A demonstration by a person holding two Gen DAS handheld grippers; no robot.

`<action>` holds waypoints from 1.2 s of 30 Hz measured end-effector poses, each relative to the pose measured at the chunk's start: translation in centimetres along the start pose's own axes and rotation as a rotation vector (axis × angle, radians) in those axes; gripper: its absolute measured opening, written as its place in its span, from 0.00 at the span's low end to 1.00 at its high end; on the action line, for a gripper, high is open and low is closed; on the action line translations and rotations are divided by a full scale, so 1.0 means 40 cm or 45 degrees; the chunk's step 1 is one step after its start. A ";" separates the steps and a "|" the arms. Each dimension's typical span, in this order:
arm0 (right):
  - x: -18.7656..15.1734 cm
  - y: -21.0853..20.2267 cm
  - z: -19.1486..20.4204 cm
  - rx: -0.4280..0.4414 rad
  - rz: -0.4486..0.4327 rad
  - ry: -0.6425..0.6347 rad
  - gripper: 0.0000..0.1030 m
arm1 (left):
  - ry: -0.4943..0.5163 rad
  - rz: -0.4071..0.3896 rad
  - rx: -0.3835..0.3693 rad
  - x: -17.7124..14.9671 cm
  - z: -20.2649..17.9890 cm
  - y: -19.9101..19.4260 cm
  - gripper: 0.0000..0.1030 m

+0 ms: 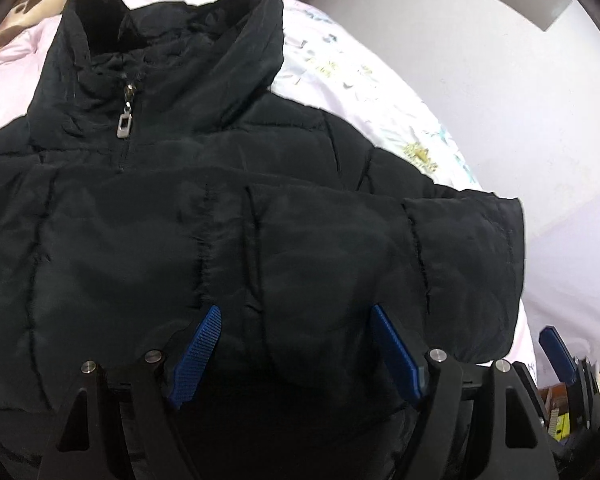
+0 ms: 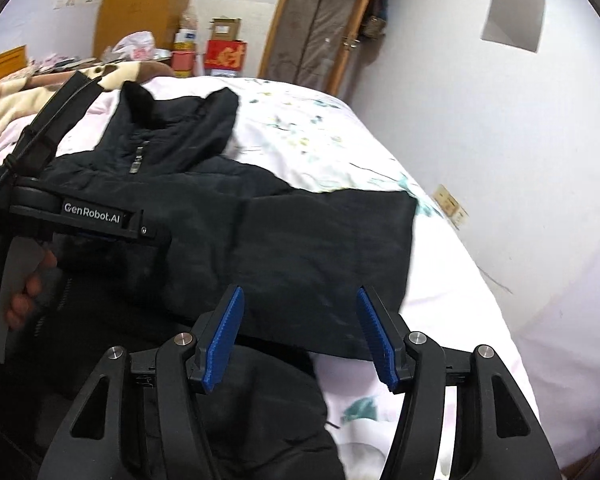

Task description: Fold large clothes

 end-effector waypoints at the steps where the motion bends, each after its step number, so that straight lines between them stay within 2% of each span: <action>1: 0.000 0.004 -0.006 -0.010 0.006 0.007 0.57 | -0.001 -0.001 0.008 -0.003 -0.008 0.006 0.75; 3: -0.002 0.009 -0.010 -0.023 0.011 0.006 0.57 | 0.010 0.003 0.034 -0.007 -0.019 0.015 0.71; 5: -0.003 0.014 -0.013 -0.020 0.025 0.018 0.57 | 0.038 -0.013 0.066 -0.008 -0.031 0.014 0.41; 6: -0.005 0.016 -0.017 -0.012 0.030 0.032 0.57 | 0.052 -0.022 0.070 -0.008 -0.036 0.012 0.37; 8: -0.010 0.016 -0.021 -0.015 0.045 0.053 0.57 | 0.077 -0.042 0.074 -0.008 -0.048 0.001 0.20; 10: -0.012 0.016 -0.028 -0.022 0.052 0.067 0.57 | 0.089 -0.066 0.051 -0.006 -0.058 -0.017 0.13; 18: -0.003 -0.002 -0.051 -0.029 0.052 0.135 0.57 | 0.107 -0.219 -0.030 0.012 -0.066 -0.156 0.10; 22: 0.015 -0.005 -0.064 0.009 0.039 0.218 0.57 | 0.085 -0.275 -0.054 0.031 -0.032 -0.232 0.10; 29: 0.058 -0.004 -0.047 0.189 -0.007 0.364 0.57 | 0.078 -0.352 0.051 0.058 0.069 -0.314 0.10; 31: 0.066 0.004 -0.033 0.201 -0.007 0.362 0.57 | 0.072 -0.365 0.097 0.066 0.106 -0.330 0.10; 36: 0.082 0.030 0.003 0.223 0.002 0.338 0.57 | 0.031 -0.371 0.146 0.062 0.183 -0.355 0.10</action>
Point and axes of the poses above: each gripper's, at about its wrist camera, not at the fingertips, and y roughly the way its jaws point, z to its left, x to its top, the point moved 1 cm from there along y, roughly the way its jaws point, and after that the axes turned 10 degrees about -z, right-handed, at the moved point
